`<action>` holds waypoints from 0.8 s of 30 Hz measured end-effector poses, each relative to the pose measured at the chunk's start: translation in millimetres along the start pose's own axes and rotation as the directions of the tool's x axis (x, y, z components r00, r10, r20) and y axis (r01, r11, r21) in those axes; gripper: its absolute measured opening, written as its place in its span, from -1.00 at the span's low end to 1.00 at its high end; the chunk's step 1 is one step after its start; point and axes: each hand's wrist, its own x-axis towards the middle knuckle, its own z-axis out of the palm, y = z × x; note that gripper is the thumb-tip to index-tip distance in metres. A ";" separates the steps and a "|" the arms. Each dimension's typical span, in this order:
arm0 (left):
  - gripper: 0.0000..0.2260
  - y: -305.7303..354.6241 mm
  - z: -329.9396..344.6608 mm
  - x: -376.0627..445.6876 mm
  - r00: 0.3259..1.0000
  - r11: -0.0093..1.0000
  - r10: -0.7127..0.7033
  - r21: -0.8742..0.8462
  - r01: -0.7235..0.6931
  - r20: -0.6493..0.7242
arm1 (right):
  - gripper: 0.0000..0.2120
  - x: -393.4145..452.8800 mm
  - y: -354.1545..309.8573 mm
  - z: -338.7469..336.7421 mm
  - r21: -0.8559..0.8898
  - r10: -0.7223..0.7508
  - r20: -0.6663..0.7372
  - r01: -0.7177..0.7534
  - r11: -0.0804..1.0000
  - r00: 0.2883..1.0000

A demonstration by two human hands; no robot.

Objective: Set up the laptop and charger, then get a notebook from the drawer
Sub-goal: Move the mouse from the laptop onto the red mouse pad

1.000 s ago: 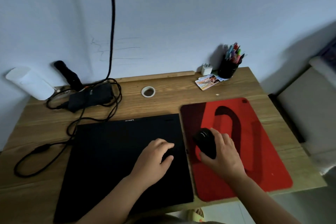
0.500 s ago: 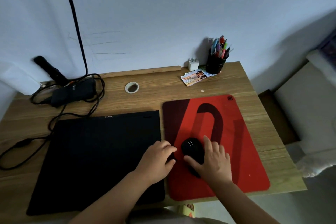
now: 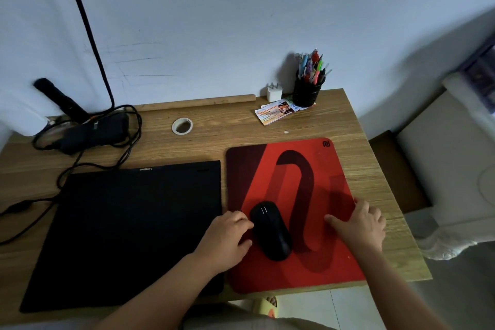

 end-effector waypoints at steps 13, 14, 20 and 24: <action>-0.68 11.8 8.9 -31.6 0.995 0.997 -0.021 -0.073 0.013 -0.102 | -0.38 -44.0 16.7 16.5 -0.004 -0.359 -0.138 0.362 0.932 0.923; -0.68 12.9 9.1 -36.1 0.993 0.997 -0.017 -0.082 0.008 -0.116 | -0.41 -54.6 19.4 21.9 -0.001 -0.427 -0.120 0.430 0.903 0.896; -0.69 25.1 19.4 -74.5 0.985 0.991 -0.017 -0.135 -0.006 -0.172 | -0.59 -115.3 43.7 46.7 0.039 -0.626 -0.050 0.628 0.778 0.778; -0.68 31.4 46.3 -117.9 0.989 0.981 -0.044 -0.191 0.017 -0.139 | -0.67 -156.3 70.4 58.5 0.058 -0.612 0.026 0.610 0.790 0.791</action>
